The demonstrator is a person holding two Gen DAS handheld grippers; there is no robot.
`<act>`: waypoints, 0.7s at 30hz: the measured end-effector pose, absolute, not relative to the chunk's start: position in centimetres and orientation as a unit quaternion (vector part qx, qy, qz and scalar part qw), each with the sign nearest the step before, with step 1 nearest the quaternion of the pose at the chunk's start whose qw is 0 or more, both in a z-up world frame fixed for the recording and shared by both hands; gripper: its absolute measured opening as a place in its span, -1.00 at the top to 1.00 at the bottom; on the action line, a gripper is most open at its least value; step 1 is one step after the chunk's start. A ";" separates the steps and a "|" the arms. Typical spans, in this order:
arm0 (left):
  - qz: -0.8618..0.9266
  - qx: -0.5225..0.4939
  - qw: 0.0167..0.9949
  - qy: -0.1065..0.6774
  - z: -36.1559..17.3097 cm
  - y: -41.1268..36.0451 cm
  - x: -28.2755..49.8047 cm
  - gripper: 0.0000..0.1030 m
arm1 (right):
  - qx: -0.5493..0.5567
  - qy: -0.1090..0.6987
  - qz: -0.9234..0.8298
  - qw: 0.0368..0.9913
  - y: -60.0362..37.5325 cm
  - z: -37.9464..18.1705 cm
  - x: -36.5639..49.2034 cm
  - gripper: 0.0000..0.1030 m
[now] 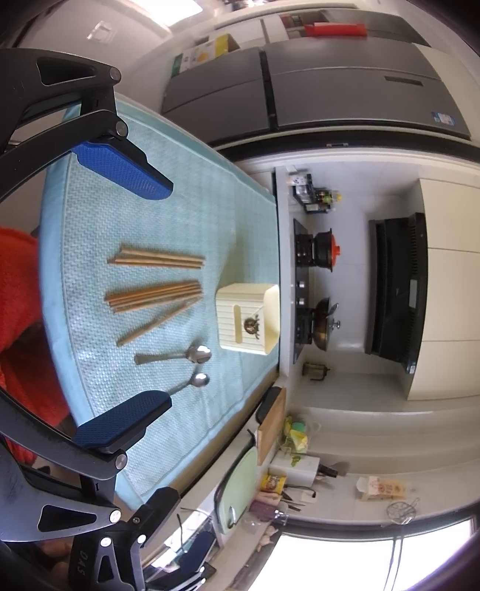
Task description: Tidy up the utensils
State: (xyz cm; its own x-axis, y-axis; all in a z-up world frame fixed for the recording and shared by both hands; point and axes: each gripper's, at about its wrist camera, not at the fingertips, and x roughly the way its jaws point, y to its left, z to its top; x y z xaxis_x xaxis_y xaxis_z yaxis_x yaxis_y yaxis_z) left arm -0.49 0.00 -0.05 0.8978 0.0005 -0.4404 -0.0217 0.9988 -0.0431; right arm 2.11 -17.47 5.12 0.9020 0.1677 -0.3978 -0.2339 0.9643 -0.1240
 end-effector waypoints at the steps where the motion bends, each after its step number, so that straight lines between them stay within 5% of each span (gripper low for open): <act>1: 0.005 -0.024 0.974 0.226 -0.1 0.1 -0.5 -0.99 | -0.085 0.196 0.103 0.972 -17.4 5.1 2.1 -1.00; 21: 0.039 -0.064 0.952 0.295 -3.1 3.6 4.0 -0.99 | -0.074 0.247 0.101 0.961 -17.6 3.1 5.3 -1.00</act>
State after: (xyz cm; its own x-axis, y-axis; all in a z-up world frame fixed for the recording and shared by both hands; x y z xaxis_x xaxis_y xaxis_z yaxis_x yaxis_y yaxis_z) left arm 4.02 3.62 -3.11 0.8225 0.0362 -0.5676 -0.1121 0.9887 -0.0995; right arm 5.26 -17.64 3.13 0.8572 0.1577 -0.4903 -0.2311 0.9685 -0.0925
